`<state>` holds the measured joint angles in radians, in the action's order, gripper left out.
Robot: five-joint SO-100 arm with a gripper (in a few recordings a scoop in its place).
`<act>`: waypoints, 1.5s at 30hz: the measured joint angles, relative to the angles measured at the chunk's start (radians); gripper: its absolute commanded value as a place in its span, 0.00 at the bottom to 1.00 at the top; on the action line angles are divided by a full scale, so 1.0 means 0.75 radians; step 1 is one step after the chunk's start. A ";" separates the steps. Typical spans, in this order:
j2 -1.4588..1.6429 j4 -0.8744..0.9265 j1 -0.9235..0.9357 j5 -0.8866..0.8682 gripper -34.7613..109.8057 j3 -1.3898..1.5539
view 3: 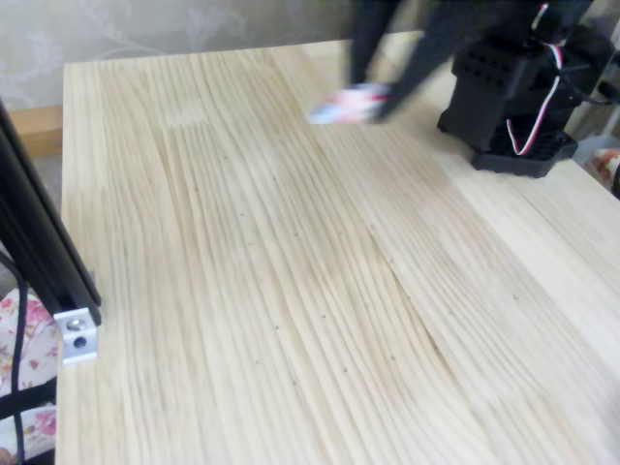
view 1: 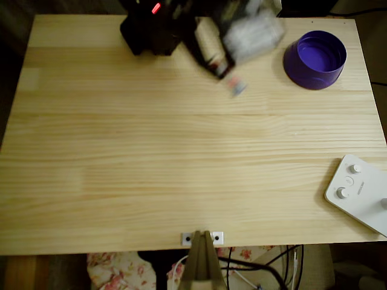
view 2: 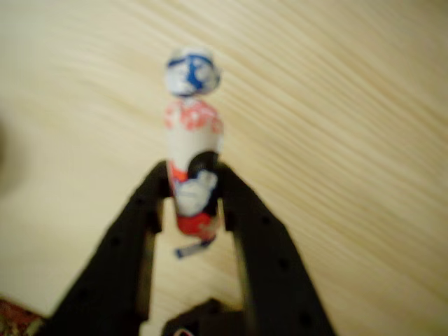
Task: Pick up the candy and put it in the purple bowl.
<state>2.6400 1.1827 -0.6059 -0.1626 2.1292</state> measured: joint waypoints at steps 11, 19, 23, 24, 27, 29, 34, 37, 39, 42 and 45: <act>0.141 -0.217 -0.695 -0.082 0.24 0.178; -0.117 -0.567 -0.929 0.002 0.24 0.239; -0.295 -0.714 -0.980 -0.002 0.24 0.239; -0.340 -0.747 -0.990 0.002 0.24 0.239; -0.489 -0.877 -0.998 0.020 0.24 0.239; -0.593 -0.945 -0.998 0.037 0.24 0.239; -0.806 -1.076 -0.961 0.067 0.24 0.213; -0.888 -1.137 -0.967 0.092 0.24 0.168; -0.935 -1.166 -0.972 0.094 0.24 0.125; -0.990 -1.180 -0.974 0.088 0.24 0.065; -1.057 -1.180 -0.992 0.094 0.24 0.000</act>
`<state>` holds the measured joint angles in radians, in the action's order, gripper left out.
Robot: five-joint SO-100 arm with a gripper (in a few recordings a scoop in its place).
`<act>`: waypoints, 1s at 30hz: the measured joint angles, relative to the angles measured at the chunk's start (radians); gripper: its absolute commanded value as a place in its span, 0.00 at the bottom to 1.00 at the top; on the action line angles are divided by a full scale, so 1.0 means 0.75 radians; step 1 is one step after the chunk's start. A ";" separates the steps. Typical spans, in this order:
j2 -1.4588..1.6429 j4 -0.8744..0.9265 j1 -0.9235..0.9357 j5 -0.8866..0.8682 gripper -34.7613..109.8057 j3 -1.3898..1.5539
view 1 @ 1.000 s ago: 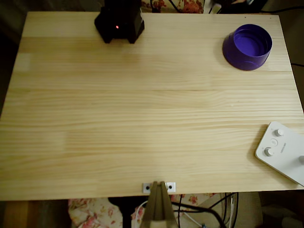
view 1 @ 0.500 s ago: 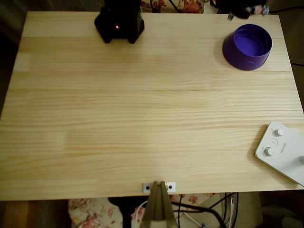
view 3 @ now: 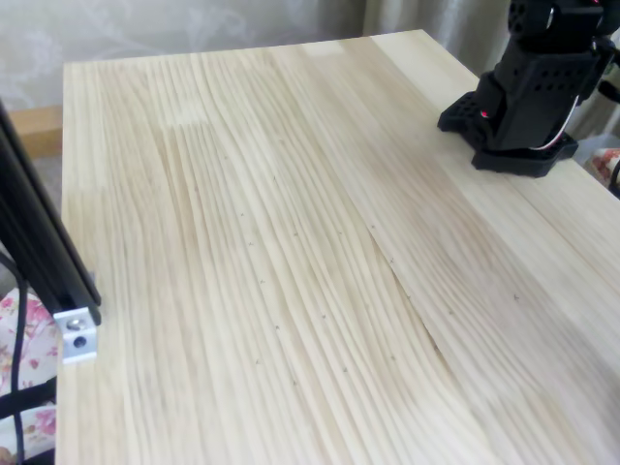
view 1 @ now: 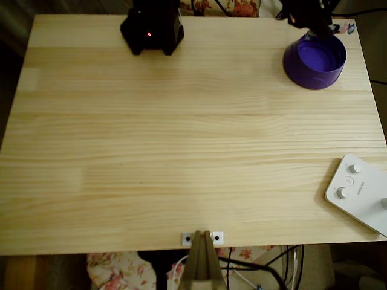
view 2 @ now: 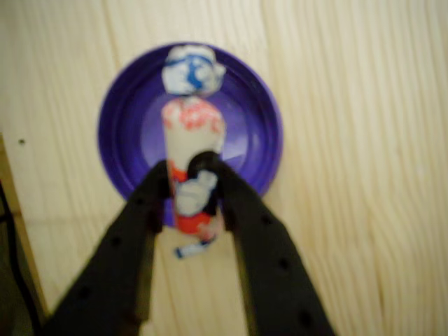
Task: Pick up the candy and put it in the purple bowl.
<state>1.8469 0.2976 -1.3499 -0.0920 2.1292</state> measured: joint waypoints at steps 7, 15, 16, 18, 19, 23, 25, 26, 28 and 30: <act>-0.139 0.000 0.002 0.000 0.24 -0.157; -0.149 0.000 0.029 0.002 0.31 -0.174; -0.149 0.000 0.025 0.006 0.33 -0.174; -0.149 0.000 0.025 0.006 0.35 -0.174; -0.149 0.004 0.025 0.006 0.36 -0.174; -0.149 0.020 0.031 -0.010 0.39 -0.174; -0.149 0.020 0.027 -0.012 0.39 -0.174; -0.149 0.029 0.027 -0.022 0.39 -0.174; -0.147 0.041 0.041 -0.031 0.39 -0.174; -0.147 0.057 0.070 -0.035 0.36 -0.174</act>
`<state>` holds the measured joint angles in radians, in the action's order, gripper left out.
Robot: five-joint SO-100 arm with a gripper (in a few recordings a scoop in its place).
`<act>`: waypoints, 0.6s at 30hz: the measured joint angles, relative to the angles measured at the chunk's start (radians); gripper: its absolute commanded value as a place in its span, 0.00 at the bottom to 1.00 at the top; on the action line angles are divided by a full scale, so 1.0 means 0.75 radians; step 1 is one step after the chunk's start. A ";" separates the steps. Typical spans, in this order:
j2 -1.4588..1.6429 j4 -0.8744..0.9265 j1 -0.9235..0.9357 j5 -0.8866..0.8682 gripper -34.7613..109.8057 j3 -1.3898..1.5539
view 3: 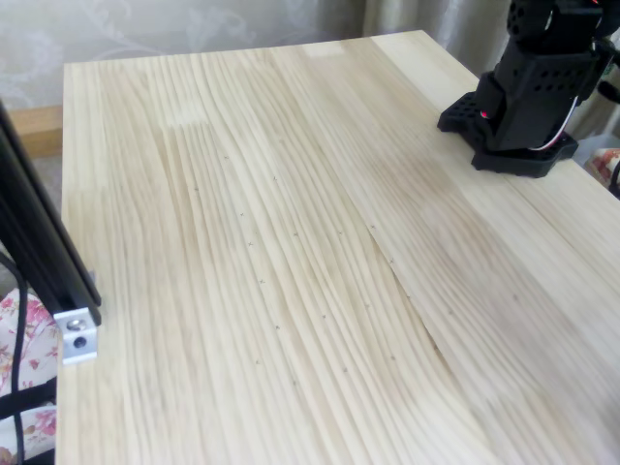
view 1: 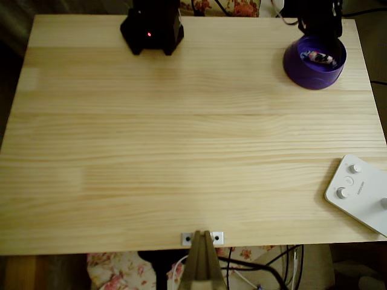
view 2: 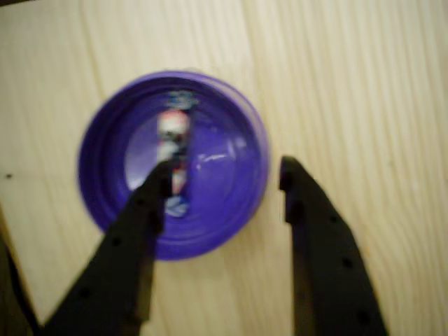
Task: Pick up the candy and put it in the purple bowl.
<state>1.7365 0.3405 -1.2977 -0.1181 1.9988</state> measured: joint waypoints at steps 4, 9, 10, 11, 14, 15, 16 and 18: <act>0.074 0.112 0.078 0.000 0.24 0.000; 0.280 0.337 0.266 -0.037 0.24 0.000; 0.329 0.385 0.313 -0.031 0.24 0.000; 0.376 0.432 0.360 -0.018 0.24 0.000; 0.540 0.550 0.513 0.018 0.24 0.008; 0.599 0.581 0.567 0.029 0.24 0.027; 0.659 0.607 0.622 0.035 0.24 0.049; 0.767 0.661 0.726 0.055 0.24 0.100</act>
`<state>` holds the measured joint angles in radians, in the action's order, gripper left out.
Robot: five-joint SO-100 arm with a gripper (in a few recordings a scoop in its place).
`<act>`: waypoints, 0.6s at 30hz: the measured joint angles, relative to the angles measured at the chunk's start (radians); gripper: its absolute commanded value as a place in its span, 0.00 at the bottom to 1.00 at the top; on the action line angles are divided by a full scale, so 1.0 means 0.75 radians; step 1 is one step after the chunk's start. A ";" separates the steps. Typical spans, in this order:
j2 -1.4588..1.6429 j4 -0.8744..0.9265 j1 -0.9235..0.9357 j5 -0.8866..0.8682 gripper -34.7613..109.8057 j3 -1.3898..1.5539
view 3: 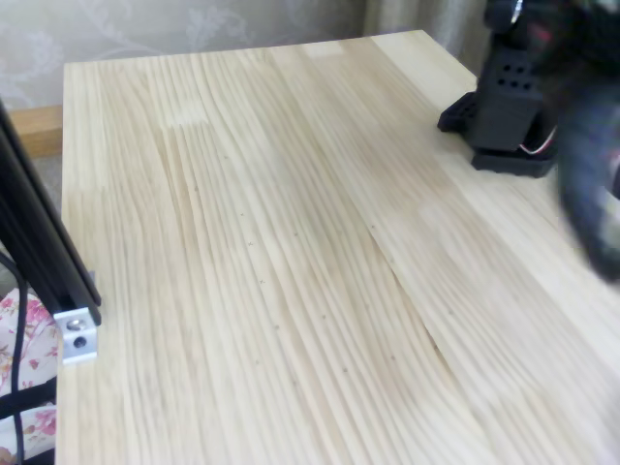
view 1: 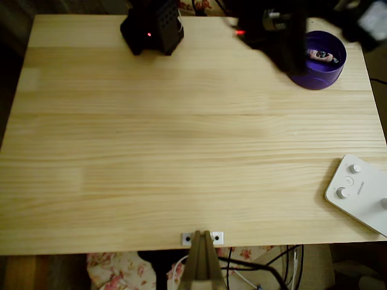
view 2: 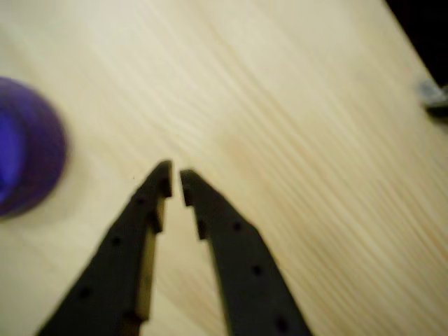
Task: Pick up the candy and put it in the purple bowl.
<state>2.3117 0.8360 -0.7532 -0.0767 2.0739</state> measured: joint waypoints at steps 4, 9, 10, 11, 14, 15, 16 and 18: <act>0.239 0.082 0.162 0.057 0.24 0.176; 0.479 0.117 0.409 0.141 0.24 0.387; 0.517 0.117 0.466 0.162 0.24 0.432; 0.554 0.117 0.524 0.184 0.24 0.479; 0.654 0.117 0.714 0.237 0.24 0.612; 0.687 0.115 0.785 0.258 0.24 0.648; 0.724 0.106 0.857 0.270 0.24 0.693; 0.781 0.094 0.965 0.290 0.24 0.781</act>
<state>2.8977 0.9066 -0.0291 0.1411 2.6599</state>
